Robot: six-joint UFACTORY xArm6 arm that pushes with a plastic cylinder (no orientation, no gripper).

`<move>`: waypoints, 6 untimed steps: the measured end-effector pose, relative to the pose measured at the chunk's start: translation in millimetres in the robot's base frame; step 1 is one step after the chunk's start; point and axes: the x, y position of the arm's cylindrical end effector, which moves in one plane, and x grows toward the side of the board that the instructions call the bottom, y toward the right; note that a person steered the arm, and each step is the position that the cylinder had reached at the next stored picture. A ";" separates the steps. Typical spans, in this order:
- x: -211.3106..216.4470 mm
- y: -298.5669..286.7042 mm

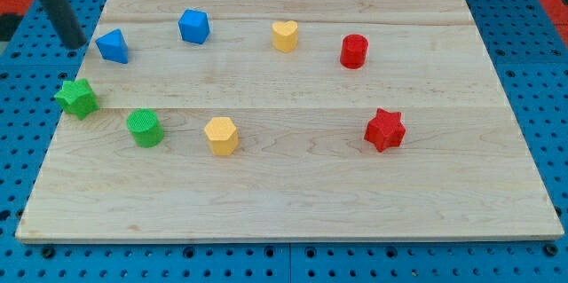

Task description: Push the green star towards the green circle

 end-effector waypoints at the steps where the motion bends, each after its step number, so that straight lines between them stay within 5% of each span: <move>1: 51.4 0.2; 6: 95.4 -0.1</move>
